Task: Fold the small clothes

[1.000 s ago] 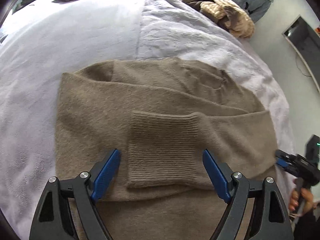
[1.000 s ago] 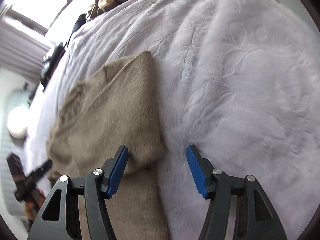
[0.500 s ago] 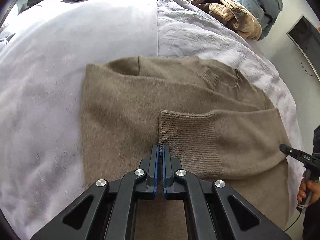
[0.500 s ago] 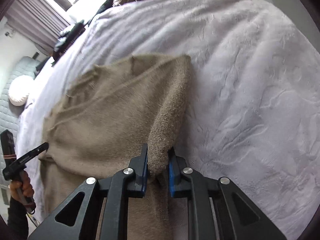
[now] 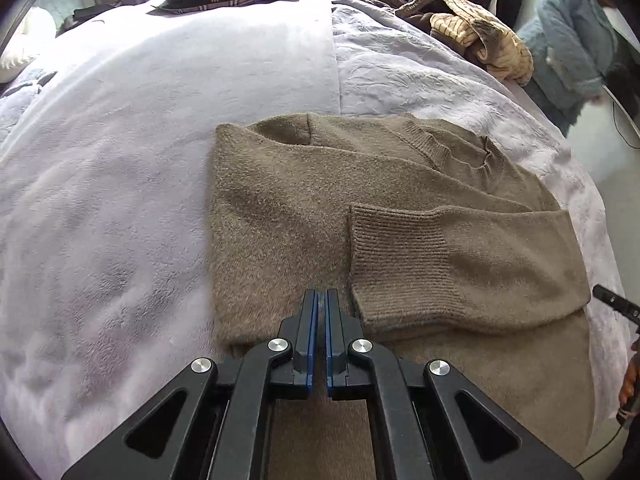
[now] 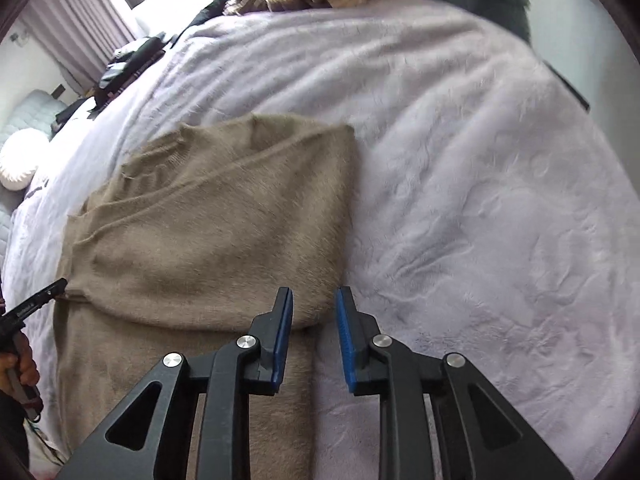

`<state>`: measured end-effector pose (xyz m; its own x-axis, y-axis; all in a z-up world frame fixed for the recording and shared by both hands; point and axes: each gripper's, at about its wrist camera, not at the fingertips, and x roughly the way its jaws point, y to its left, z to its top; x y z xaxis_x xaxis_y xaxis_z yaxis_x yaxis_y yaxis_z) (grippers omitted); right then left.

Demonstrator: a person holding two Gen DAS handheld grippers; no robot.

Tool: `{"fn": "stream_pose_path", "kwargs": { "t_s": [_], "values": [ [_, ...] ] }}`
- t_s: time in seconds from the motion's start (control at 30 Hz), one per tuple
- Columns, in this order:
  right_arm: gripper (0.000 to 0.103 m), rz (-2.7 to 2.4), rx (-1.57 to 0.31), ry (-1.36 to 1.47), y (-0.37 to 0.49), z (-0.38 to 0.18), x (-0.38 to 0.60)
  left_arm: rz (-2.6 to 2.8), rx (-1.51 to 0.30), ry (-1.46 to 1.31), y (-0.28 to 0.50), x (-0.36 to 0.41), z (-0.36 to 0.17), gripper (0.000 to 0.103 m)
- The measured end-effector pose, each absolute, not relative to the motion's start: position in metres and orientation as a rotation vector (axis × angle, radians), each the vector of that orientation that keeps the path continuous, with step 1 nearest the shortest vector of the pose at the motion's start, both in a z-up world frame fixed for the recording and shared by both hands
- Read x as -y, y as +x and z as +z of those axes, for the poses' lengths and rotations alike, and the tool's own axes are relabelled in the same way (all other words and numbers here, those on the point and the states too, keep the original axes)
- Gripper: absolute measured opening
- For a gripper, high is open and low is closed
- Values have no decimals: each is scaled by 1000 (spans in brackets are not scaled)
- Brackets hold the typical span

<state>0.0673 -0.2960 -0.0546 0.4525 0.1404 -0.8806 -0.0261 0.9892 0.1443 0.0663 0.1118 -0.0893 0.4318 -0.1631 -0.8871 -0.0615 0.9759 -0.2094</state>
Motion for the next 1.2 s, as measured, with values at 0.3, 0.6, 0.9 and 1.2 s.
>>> {"fn": "stream_pose_path", "kwargs": {
  "t_s": [0.3,0.6,0.9,1.2],
  "values": [
    [26,121,-1181,40,78,-83,267,-30,-1127,-178,52,-105,-83,4],
    [26,116,-1175,27,52,-75,276,-41,-1141,-183,39,-101,-82,4],
    [29,111,-1173,101,21,-69,284,-8,-1132,-127,17,-90,-75,4],
    [31,126,-1167,134,-4,-61,281,3,-1132,-97,-14,-79,-69,4]
  ]
}}
